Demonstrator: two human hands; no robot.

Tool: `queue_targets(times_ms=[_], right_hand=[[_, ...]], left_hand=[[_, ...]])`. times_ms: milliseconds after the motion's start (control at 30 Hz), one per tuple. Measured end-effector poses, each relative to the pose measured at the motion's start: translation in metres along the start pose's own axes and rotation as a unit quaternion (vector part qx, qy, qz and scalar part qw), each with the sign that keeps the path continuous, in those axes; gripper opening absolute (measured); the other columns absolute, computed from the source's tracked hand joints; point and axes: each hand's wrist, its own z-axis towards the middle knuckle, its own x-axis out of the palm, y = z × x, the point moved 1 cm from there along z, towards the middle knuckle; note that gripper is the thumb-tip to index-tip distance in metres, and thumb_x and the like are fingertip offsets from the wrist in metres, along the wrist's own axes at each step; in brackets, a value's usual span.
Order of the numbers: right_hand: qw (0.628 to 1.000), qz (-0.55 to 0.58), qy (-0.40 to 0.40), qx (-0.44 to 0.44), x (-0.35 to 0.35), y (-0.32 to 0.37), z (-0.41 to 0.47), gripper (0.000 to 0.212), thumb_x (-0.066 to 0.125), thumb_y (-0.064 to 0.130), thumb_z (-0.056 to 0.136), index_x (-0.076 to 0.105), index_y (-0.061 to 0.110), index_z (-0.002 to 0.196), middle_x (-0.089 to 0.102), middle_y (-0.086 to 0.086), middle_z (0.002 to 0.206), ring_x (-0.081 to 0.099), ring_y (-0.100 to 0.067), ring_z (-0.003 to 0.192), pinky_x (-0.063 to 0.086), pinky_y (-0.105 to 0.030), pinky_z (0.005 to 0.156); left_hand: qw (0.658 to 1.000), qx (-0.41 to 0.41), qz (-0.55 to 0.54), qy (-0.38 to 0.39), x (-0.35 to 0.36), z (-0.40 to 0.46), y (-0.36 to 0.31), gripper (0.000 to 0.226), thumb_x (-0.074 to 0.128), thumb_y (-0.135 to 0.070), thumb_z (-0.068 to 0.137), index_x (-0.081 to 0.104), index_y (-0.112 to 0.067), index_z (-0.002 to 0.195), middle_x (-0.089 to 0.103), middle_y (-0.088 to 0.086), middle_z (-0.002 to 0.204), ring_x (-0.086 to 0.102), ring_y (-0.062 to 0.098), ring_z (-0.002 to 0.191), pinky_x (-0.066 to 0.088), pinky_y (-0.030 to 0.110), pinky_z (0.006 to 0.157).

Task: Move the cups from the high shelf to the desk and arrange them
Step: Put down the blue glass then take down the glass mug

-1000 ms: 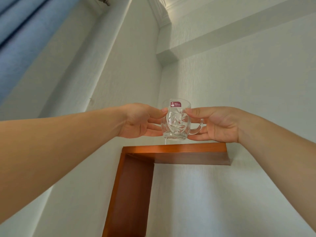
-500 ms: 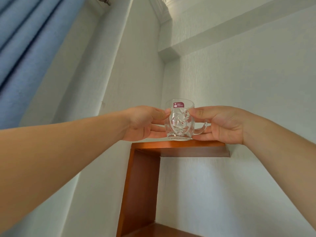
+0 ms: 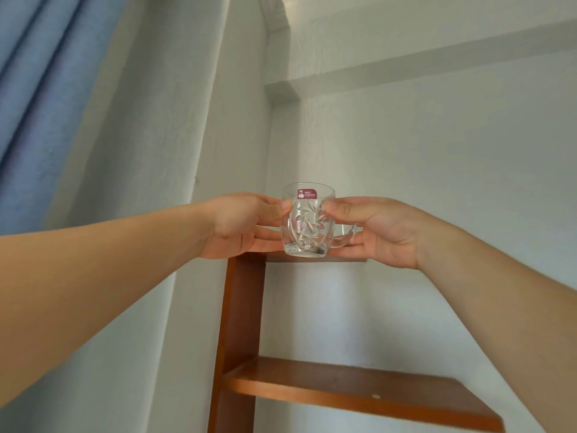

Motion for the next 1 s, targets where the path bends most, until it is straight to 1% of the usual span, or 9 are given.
queue_targets(times_ms=[167, 367, 500, 567, 667, 733, 867, 933, 1000], right_hand=[[0.999, -0.002, -0.020, 0.025, 0.022, -0.001, -0.046, 0.053, 0.086, 0.028, 0.072, 0.074, 0.014, 0.121, 0.079, -0.012, 0.113, 0.078, -0.030, 0.098, 0.064, -0.038, 0.076], [0.998, -0.016, -0.049, 0.040, 0.027, 0.000, -0.095, 0.061, 0.089, 0.027, 0.066, 0.073, 0.015, 0.123, 0.078, -0.011, 0.115, 0.078, -0.034, 0.093, 0.064, -0.039, 0.077], [0.997, -0.025, -0.070, 0.031, 0.020, -0.005, -0.125, 0.060, 0.087, 0.025, 0.065, 0.073, 0.017, 0.123, 0.079, -0.011, 0.114, 0.078, -0.034, 0.091, 0.064, -0.039, 0.078], [0.996, -0.025, -0.076, 0.031, 0.016, -0.010, -0.139, 0.062, 0.086, 0.023, 0.066, 0.072, 0.016, 0.125, 0.079, -0.011, 0.113, 0.078, -0.034, 0.089, 0.064, -0.039, 0.077], [0.995, -0.020, -0.091, 0.032, 0.008, -0.025, -0.159, 0.060, 0.086, 0.018, 0.069, 0.069, 0.015, 0.127, 0.077, -0.011, 0.118, 0.077, -0.034, 0.089, 0.065, -0.042, 0.079], [0.995, -0.017, -0.095, 0.034, 0.001, -0.038, -0.173, 0.057, 0.085, 0.017, 0.072, 0.069, 0.016, 0.126, 0.077, -0.010, 0.117, 0.076, -0.035, 0.095, 0.065, -0.040, 0.077], [0.995, 0.012, -0.096, 0.039, -0.013, -0.073, -0.203, 0.057, 0.085, 0.014, 0.070, 0.070, 0.014, 0.125, 0.076, -0.012, 0.120, 0.076, -0.034, 0.103, 0.064, -0.043, 0.078], [0.995, 0.004, -0.086, 0.041, -0.018, -0.092, -0.218, 0.060, 0.085, 0.015, 0.069, 0.070, 0.015, 0.127, 0.076, -0.010, 0.121, 0.076, -0.033, 0.105, 0.063, -0.046, 0.084], [0.996, -0.004, -0.075, 0.040, -0.021, -0.113, -0.232, 0.060, 0.086, 0.019, 0.065, 0.073, 0.020, 0.123, 0.078, -0.004, 0.113, 0.077, -0.029, 0.104, 0.063, -0.046, 0.086]], left_hand=[[0.999, -0.012, -0.005, 0.032, 0.008, -0.036, 0.008, 0.028, 0.064, -0.024, 0.098, 0.068, -0.008, 0.121, 0.079, 0.011, 0.117, 0.077, 0.026, 0.108, 0.063, 0.032, 0.088], [0.999, -0.022, -0.034, 0.032, 0.034, -0.062, 0.023, 0.038, 0.065, -0.022, 0.099, 0.061, -0.006, 0.133, 0.074, 0.017, 0.127, 0.073, 0.033, 0.116, 0.057, 0.040, 0.101], [0.997, -0.014, -0.060, 0.039, 0.059, -0.073, 0.035, 0.050, 0.070, -0.023, 0.089, 0.061, -0.006, 0.135, 0.076, 0.015, 0.125, 0.076, 0.032, 0.110, 0.062, 0.035, 0.092], [0.997, -0.010, -0.069, 0.043, 0.072, -0.079, 0.045, 0.055, 0.072, -0.024, 0.085, 0.061, -0.007, 0.136, 0.076, 0.014, 0.125, 0.075, 0.032, 0.111, 0.059, 0.037, 0.096], [0.997, -0.003, -0.073, 0.029, 0.091, -0.085, 0.065, 0.042, 0.068, -0.019, 0.095, 0.060, -0.008, 0.135, 0.076, 0.015, 0.124, 0.074, 0.033, 0.113, 0.061, 0.036, 0.094], [0.997, 0.000, -0.072, 0.012, 0.104, -0.090, 0.079, 0.037, 0.069, -0.018, 0.095, 0.063, -0.010, 0.131, 0.076, 0.015, 0.123, 0.074, 0.033, 0.114, 0.062, 0.034, 0.092], [0.999, 0.005, -0.043, 0.005, 0.129, -0.103, 0.113, 0.039, 0.072, -0.019, 0.093, 0.064, -0.012, 0.131, 0.077, 0.014, 0.120, 0.075, 0.034, 0.111, 0.058, 0.043, 0.099], [0.999, 0.010, -0.034, 0.000, 0.141, -0.112, 0.133, 0.036, 0.071, -0.017, 0.096, 0.064, -0.011, 0.131, 0.079, 0.011, 0.118, 0.076, 0.030, 0.110, 0.060, 0.038, 0.097], [1.000, 0.010, -0.024, -0.011, 0.152, -0.124, 0.154, 0.035, 0.071, -0.018, 0.096, 0.065, -0.013, 0.130, 0.079, 0.007, 0.119, 0.075, 0.025, 0.111, 0.059, 0.032, 0.097]])
